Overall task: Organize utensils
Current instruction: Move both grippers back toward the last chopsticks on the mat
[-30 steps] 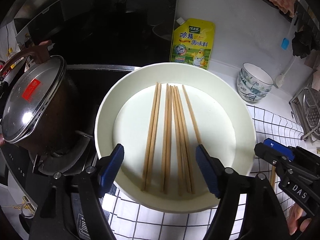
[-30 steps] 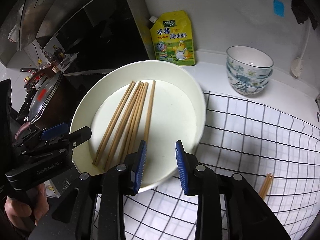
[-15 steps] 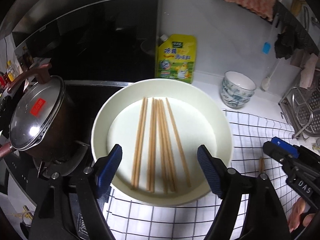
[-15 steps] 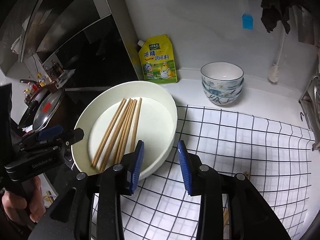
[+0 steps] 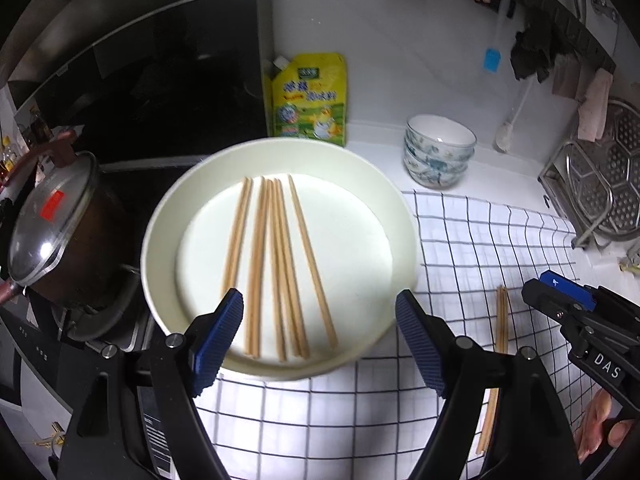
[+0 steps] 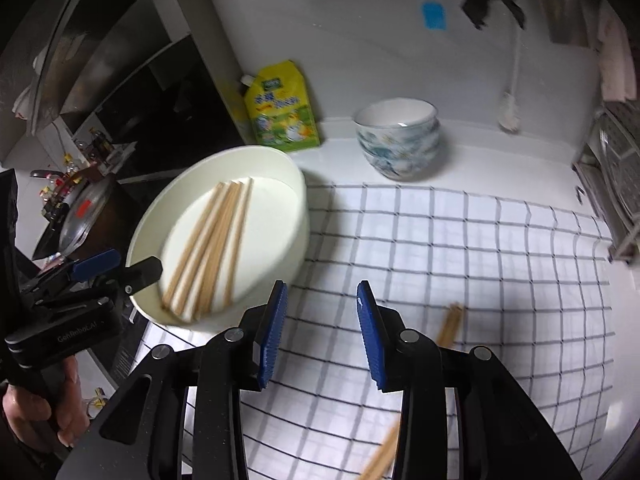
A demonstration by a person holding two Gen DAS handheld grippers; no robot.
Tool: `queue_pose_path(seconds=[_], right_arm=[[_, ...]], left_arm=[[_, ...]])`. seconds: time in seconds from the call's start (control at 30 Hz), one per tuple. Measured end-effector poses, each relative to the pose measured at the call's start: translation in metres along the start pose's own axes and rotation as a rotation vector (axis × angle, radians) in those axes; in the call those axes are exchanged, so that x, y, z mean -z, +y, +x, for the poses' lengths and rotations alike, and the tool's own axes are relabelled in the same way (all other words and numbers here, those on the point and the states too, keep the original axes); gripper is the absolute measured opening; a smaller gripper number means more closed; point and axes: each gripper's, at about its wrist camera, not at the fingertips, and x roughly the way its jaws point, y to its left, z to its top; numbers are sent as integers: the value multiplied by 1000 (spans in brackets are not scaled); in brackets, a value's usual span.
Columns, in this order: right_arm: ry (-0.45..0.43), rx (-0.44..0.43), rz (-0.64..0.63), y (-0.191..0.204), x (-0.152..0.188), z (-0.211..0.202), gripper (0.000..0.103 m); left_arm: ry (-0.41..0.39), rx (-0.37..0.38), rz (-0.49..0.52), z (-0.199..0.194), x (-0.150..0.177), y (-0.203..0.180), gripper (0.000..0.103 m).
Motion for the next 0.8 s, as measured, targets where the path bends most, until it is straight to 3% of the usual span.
queue_pose_path(seconds=[0.47, 0.8], right_arm=[[109, 81, 99, -74, 67, 4, 35], [175, 82, 116, -89, 106, 21, 35]], left_arm=[[33, 84, 113, 14, 35, -83, 79], [93, 75, 142, 30, 64, -108, 79]])
